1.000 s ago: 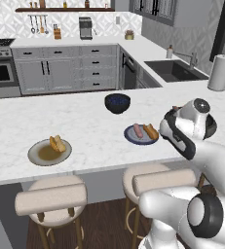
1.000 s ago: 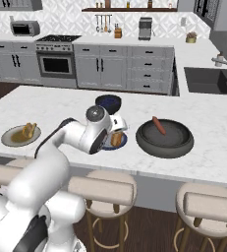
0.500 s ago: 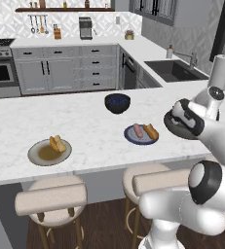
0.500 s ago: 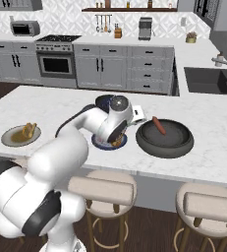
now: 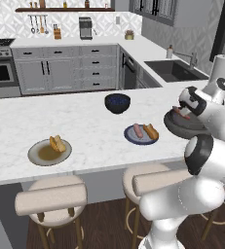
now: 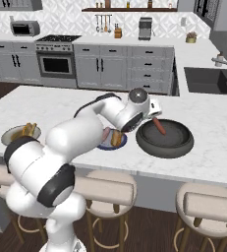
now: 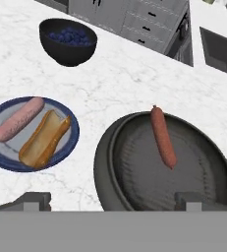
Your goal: Place one bun and one sausage from the bowl on each plate.
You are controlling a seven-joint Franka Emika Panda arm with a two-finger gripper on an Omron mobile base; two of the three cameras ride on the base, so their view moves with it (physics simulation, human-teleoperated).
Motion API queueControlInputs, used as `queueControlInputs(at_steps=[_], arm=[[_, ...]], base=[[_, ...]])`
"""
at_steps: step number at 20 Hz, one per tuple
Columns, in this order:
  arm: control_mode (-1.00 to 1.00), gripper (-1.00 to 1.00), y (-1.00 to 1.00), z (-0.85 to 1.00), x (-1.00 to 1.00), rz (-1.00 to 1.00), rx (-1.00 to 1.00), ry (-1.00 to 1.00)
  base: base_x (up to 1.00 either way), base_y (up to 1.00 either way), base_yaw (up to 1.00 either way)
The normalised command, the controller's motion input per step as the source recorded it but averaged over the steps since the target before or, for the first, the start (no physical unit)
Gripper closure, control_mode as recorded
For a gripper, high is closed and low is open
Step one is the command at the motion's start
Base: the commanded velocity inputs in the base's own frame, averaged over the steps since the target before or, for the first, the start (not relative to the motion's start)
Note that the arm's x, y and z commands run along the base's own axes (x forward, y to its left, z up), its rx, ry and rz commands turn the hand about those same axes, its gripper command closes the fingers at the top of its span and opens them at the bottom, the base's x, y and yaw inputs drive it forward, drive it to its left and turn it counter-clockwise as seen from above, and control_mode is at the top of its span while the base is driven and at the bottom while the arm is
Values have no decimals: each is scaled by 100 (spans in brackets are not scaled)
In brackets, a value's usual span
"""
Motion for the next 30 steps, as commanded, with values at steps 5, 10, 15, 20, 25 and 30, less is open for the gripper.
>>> queueControlInputs(at_steps=[5,10,15,20,25,30], arm=[[-100,-100,-43,2,34,0,0,0],[-100,-100,-15,-17,12,0,-11,0],[-100,-100,0,-14,5,0,-12,6],[-100,-100,0,0,18,0,0,8],[-100,-100,-9,0,18,0,0,6],[-100,-100,-15,0,18,0,0,3]], base=[[0,0,0],[0,0,0],[0,0,0],[0,0,0],[0,0,0],[0,0,0]])
